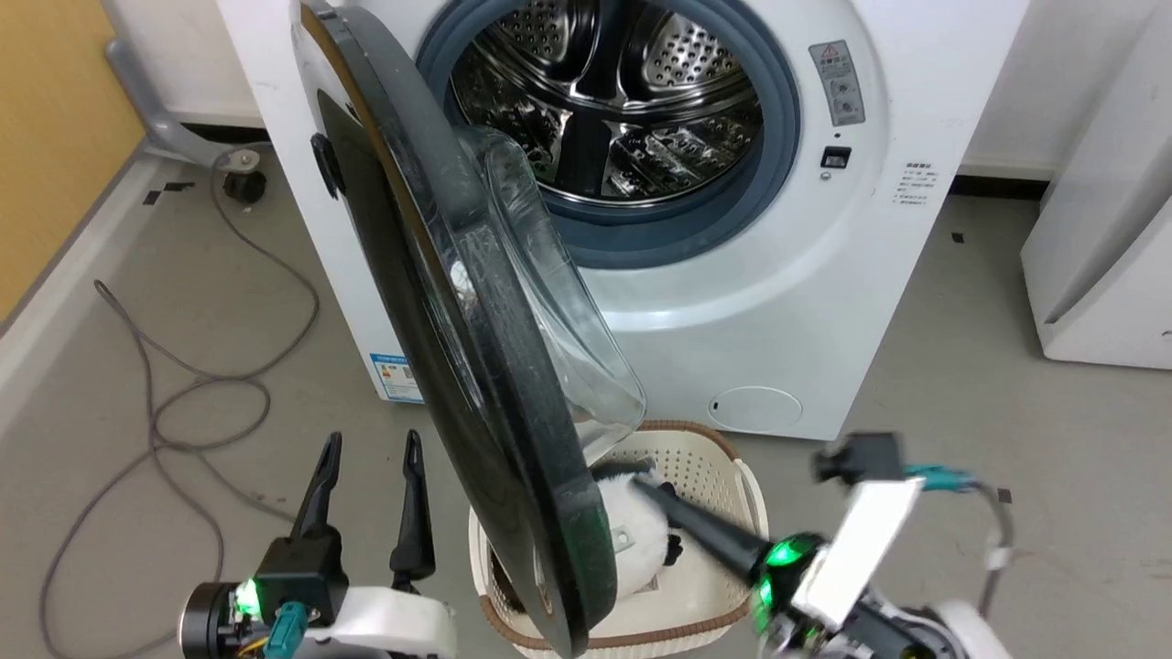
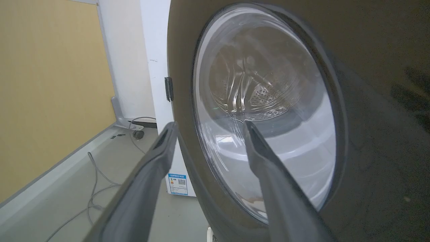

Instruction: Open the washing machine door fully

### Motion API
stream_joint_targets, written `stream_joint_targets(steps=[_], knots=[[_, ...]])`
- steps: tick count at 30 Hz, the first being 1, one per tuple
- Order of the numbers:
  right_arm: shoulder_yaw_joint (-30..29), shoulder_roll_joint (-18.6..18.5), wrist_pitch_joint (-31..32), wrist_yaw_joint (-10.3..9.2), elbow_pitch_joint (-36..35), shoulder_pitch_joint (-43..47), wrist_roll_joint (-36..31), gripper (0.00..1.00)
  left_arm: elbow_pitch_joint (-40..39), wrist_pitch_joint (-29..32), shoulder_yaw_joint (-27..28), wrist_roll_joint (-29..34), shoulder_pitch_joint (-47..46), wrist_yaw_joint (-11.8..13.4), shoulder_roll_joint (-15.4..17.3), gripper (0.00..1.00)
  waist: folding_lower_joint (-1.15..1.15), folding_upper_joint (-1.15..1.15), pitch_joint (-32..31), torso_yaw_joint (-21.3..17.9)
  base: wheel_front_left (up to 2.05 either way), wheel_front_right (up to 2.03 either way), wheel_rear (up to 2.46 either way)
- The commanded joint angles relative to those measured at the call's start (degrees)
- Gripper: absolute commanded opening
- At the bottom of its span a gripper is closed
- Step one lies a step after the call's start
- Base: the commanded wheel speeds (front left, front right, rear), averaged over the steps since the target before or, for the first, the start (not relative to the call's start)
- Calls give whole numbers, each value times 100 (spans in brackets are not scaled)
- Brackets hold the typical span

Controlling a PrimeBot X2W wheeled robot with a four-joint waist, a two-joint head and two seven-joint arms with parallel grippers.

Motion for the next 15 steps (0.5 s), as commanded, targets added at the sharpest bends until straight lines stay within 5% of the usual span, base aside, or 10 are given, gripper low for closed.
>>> stream_joint_targets(steps=[1, 6, 15], knots=[[-106, 1, -241, 7, -127, 80, -160, 0, 19, -30, 31, 57, 94, -11, 4, 100, 1, 0, -33, -10, 0, 0, 0], [-407, -170, -1610, 7, -473, 86, -1051, 0, 23, -30, 76, 68, 143, -23, 4, 100, 1, 0, -77, -60, 0, 0, 0], [-220, -1024, -4376, 7, -383, -78, -3135, 0, 30, -30, 120, 84, 177, -38, 4, 100, 1, 0, -159, -142, 0, 0, 0]])
